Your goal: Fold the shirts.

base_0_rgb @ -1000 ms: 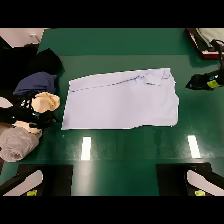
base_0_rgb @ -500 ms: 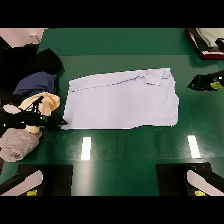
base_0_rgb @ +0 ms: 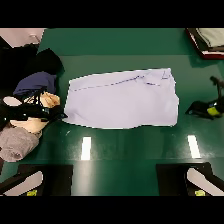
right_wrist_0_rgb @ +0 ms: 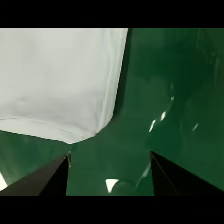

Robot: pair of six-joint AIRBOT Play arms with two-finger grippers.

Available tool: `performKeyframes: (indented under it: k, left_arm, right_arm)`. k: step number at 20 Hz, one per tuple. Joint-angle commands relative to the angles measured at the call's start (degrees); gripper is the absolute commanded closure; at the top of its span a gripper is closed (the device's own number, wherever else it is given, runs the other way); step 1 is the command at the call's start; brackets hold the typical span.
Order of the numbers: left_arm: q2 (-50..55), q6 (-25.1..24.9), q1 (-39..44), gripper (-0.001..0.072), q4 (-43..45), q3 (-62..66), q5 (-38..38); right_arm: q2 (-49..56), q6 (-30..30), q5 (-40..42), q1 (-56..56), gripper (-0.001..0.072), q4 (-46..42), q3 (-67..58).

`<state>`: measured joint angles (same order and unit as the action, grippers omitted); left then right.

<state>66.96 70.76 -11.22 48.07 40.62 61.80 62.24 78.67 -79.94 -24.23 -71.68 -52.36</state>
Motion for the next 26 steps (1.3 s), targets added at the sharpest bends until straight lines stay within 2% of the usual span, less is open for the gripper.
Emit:
performKeyframes:
  k: [1, 3, 4, 9, 10, 12, 14, 15, 17, 20, 23, 26]
  left_arm:
    - [-0.1, -0.6, 0.1, 0.0685, -0.7, 2.3, 1.4]
    - [-0.1, -0.6, 0.1, 0.0685, -0.7, 2.3, 1.6]
    - [-0.1, -0.6, 0.1, 0.0685, -0.7, 2.3, 1.8]
    - [-0.1, -0.6, 0.1, 0.0685, -0.7, 2.3, 2.5]
    - [-0.1, -0.6, 0.1, 0.0684, -0.7, 2.3, 2.7]
    - [-0.1, -0.6, 0.1, 0.0685, -0.7, 2.3, 3.1]
    - [-0.1, -0.7, 0.1, 0.0685, -0.6, 2.5, 3.7]
    - [-0.1, -0.6, -0.1, 0.0686, -0.5, 3.5, 3.6]
    - [-0.3, -0.2, -0.1, 0.0685, -0.6, 9.0, 5.0]
    - [-4.5, 1.1, -0.1, 0.0686, -0.5, 22.5, 6.2]
    - [-10.5, 1.3, -0.1, 0.0686, -0.5, 38.9, 6.2]
    - [-15.5, 1.3, -0.1, 0.0686, -0.5, 56.0, 6.2]
  right_arm:
    - [0.0, -3.4, 5.8, -6.6, 0.0138, 12.3, 11.4]
    - [0.0, -3.4, 9.7, -7.0, 0.0146, 15.3, 15.2]
    - [0.0, -3.4, 11.1, -6.8, 0.0173, 16.4, 16.6]
    - [5.1, -3.3, 12.7, -2.6, 0.0191, 17.1, 17.4]
    - [5.8, -3.3, 13.2, -1.8, 0.0241, 17.7, 17.4]
    - [5.7, -3.3, 14.7, -1.2, 0.0406, 17.8, 17.4]
    - [3.1, -3.4, 16.2, -1.2, 0.0654, 17.6, 17.4]
    - [1.1, -3.4, 17.0, -1.2, 0.0694, 17.7, 17.2]
    - [-3.4, -3.3, 17.4, -1.2, 0.0695, 18.2, 14.3]
    - [-10.0, -3.3, 17.0, -1.2, 0.0695, 20.6, 3.1]
    - [-14.5, -3.2, 17.3, -1.2, 0.0695, 24.2, -11.7]
    - [-17.8, -3.2, 17.5, -1.2, 0.0695, 23.6, -28.3]
